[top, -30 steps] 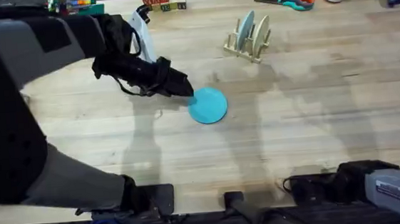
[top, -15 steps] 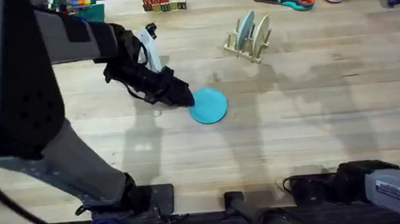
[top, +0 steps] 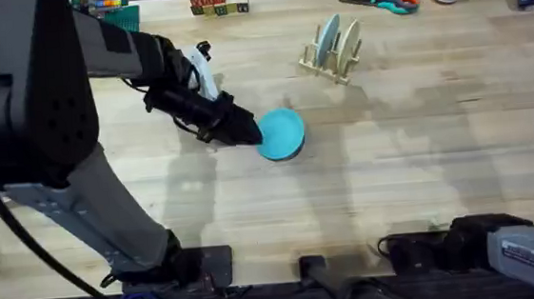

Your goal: Pick up the plates from the table one by one and place each into a slot on the dish rack.

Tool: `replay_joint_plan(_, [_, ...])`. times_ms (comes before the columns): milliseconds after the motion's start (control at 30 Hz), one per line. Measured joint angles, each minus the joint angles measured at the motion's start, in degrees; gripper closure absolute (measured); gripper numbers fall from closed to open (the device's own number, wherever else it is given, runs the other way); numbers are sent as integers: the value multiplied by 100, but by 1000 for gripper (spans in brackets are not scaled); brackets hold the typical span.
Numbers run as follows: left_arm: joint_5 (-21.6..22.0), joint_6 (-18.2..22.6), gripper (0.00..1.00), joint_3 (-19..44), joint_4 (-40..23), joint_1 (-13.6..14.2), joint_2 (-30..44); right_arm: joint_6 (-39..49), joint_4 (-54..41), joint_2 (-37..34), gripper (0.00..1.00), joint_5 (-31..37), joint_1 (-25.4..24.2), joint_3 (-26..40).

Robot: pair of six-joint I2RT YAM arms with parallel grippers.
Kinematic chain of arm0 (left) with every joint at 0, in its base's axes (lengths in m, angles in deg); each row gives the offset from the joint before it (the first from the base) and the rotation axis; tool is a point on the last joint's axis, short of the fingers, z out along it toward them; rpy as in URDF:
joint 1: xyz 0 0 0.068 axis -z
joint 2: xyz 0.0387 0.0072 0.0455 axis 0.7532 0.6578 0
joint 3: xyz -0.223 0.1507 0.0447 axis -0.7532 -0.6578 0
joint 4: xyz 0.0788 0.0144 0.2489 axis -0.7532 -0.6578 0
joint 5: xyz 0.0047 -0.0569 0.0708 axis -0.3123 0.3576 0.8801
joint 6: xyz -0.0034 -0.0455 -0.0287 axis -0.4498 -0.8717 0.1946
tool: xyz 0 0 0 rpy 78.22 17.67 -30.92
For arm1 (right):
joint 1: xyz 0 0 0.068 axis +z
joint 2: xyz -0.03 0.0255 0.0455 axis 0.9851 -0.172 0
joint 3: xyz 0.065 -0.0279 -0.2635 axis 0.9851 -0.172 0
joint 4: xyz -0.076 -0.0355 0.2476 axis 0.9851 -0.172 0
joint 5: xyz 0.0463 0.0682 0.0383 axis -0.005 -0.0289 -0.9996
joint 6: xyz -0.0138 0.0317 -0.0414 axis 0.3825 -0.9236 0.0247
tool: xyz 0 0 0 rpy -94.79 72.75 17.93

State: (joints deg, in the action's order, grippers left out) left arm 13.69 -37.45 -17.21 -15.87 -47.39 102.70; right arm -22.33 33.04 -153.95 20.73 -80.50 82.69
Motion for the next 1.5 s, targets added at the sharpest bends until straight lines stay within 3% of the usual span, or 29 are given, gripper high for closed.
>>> replay_joint_plan(1000, [-4,2,958,0,2,0,0,-18,-28,0,6,0,0,0])
replay_joint_plan(1200, [-4,2,958,0,2,0,0,-577,-103,0,7,-18,0,0])
replay_joint_plan(1500, [-4,3,959,0,2,0,0,-668,-864,-138,8,-760,37,2])
